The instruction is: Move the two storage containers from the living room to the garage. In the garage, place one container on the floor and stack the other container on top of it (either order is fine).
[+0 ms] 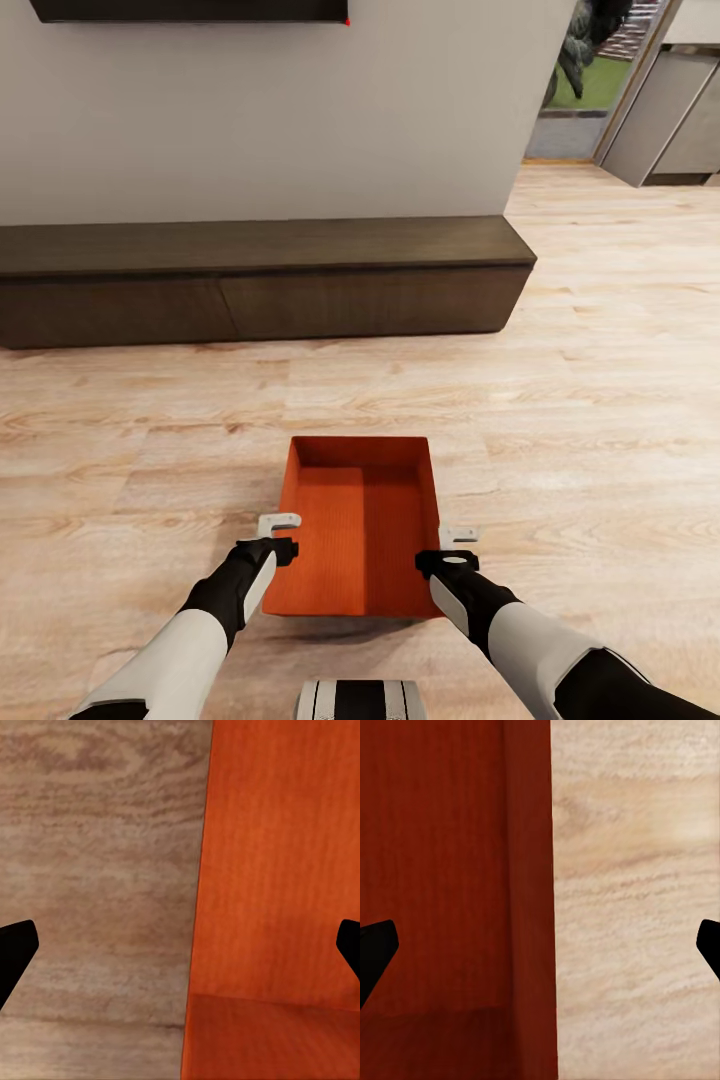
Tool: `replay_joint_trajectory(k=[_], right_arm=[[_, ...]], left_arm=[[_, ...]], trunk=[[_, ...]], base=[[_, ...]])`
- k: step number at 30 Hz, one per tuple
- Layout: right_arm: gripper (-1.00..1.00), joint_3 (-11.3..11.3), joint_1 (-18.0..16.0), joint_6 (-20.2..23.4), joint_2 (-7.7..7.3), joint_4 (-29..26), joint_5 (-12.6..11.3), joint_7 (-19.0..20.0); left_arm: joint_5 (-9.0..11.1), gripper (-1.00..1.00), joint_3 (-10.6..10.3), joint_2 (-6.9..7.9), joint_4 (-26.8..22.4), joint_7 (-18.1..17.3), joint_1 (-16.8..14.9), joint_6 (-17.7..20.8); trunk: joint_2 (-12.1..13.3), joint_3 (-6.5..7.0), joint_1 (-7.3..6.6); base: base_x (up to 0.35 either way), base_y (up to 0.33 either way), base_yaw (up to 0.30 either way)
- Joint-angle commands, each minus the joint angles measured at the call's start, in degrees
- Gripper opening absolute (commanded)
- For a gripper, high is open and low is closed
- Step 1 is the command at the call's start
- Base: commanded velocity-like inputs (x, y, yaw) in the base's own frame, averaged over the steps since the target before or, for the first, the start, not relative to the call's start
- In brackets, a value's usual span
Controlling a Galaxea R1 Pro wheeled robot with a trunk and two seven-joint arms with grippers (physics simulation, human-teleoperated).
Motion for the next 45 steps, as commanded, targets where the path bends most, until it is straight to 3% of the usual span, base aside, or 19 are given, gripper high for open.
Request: replay_joint_trajectory(k=[1, 11, 25, 39, 45], right_arm=[[1.0, 0.49, -0.02, 0.44, -0.03, -0.13, -0.24, -0.38], [1.0, 0.49, -0.02, 0.42, -0.03, -0.13, -0.24, -0.38], [1.0, 0.49, -0.02, 0.39, -0.03, -0.13, -0.24, -0.38], [1.0, 0.49, -0.02, 0.39, -0.03, -0.13, -0.24, -0.38], [1.0, 0.49, -0.02, 0.4, -0.02, -0.13, -0.24, -0.38]], left_arm=[[-0.35, 1.0, 0.33, -0.07, -0.1, -0.06, -0.01, 0.31], [-0.43, 1.0, 0.33, 0.01, -0.1, 0.07, -0.01, 0.24], [-0.42, 1.0, 0.33, 0.02, -0.1, 0.08, -0.01, 0.29], [-0.45, 1.0, 0.33, -0.14, -0.1, 0.1, -0.01, 0.45], [-1.54, 1.0, 0.33, -0.17, -0.1, 0.37, -0.01, 0.71]], trunk=[[-0.43, -0.22, 0.22], [-0.83, -0.4, 0.44], [-6.45, -2.92, 3.51], [-6.45, -2.92, 3.51], [-6.45, -2.92, 3.51]], base=[[0.0, 0.0, 0.0], [0.0, 0.0, 0.0], [0.0, 0.0, 0.0], [0.0, 0.0, 0.0], [0.0, 0.0, 0.0]])
